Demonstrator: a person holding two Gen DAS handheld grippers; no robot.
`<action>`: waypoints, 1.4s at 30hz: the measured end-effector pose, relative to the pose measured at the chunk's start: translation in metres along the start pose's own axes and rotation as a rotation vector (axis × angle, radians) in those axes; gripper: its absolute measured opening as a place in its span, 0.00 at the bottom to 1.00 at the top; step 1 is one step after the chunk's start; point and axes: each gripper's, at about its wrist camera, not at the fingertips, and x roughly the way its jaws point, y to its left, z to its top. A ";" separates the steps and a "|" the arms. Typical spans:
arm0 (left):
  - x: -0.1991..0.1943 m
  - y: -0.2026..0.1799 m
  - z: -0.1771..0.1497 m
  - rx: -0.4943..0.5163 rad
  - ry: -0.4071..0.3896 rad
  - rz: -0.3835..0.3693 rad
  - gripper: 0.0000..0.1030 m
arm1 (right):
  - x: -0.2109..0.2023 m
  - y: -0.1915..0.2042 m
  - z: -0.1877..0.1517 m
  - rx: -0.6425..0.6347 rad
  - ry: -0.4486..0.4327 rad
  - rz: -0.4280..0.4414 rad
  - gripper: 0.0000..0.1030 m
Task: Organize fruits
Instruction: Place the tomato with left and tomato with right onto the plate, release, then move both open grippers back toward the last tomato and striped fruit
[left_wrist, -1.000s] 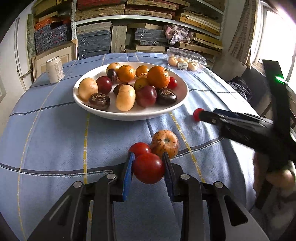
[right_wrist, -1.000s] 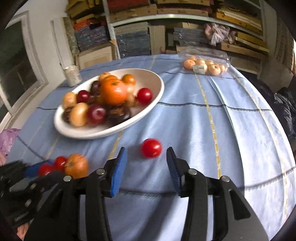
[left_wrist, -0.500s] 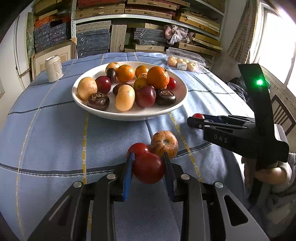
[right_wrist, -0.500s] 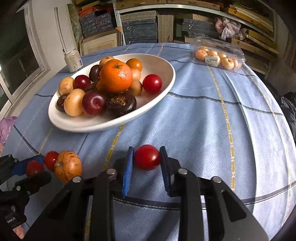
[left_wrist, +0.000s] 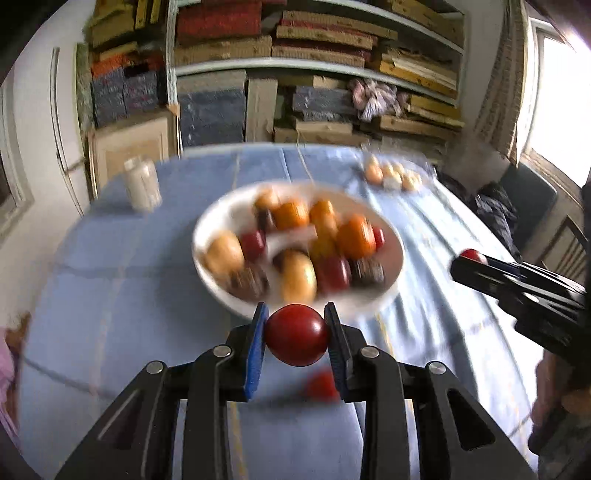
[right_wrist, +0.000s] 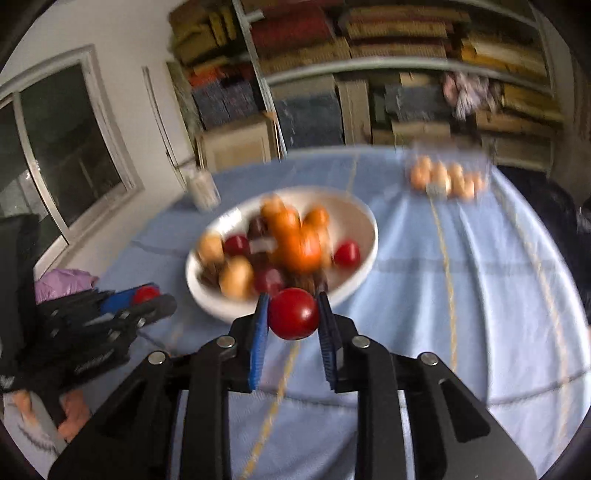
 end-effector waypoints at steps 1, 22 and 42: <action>-0.001 0.002 0.012 -0.001 -0.012 0.012 0.30 | -0.003 0.002 0.012 -0.009 -0.014 -0.001 0.24; 0.138 0.013 0.069 0.025 0.099 0.125 0.39 | 0.160 -0.033 0.077 0.117 0.154 -0.010 0.40; 0.027 -0.011 0.029 0.033 -0.041 0.170 0.57 | 0.036 -0.001 0.003 0.100 0.029 0.059 0.56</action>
